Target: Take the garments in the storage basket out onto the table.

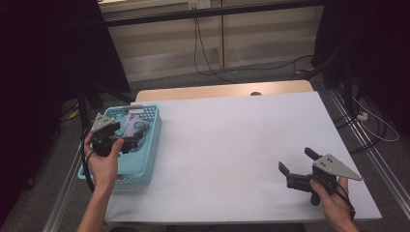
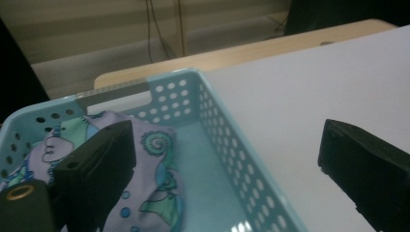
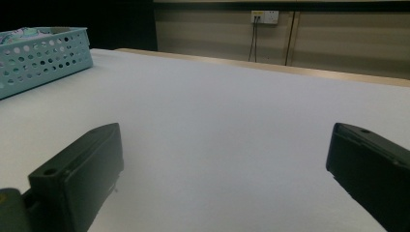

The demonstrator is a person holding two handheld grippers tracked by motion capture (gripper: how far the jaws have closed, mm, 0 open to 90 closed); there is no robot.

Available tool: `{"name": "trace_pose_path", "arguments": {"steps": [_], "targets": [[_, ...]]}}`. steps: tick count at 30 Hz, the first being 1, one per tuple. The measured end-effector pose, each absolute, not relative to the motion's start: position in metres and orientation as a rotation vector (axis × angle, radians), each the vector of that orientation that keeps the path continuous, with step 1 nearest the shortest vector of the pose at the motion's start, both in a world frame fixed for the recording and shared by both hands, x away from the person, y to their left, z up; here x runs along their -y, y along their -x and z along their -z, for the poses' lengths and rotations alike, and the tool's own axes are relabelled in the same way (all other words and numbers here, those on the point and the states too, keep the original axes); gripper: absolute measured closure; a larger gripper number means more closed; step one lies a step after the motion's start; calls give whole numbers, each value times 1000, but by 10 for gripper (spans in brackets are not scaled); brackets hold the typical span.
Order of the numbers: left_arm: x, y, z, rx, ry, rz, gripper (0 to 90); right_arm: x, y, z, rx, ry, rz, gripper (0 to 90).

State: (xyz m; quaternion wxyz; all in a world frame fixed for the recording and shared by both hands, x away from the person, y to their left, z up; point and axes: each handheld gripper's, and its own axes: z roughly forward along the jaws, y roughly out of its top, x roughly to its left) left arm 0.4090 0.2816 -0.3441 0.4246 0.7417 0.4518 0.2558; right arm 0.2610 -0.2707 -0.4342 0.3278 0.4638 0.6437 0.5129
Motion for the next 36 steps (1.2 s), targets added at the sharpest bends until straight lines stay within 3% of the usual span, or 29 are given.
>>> {"name": "trace_pose_path", "arguments": {"steps": [12, 22, 30, 36], "targets": [[-296, -447, 347, -1245, -1834, -664, 65, 271, -263, 435, -1691, -1219, -1343, 0], [-305, -475, 358, -1316, -1905, -586, 122, 269, -264, 435, -1699, -1221, -1342, 0], [-332, -501, 383, -1487, -1928, -514, 58, 267, -264, 435, -1703, -1218, -1335, 0], [-337, -506, 391, -1486, -1951, -528, 45, 265, -265, 436, -1711, -1219, -1331, 0]]}}
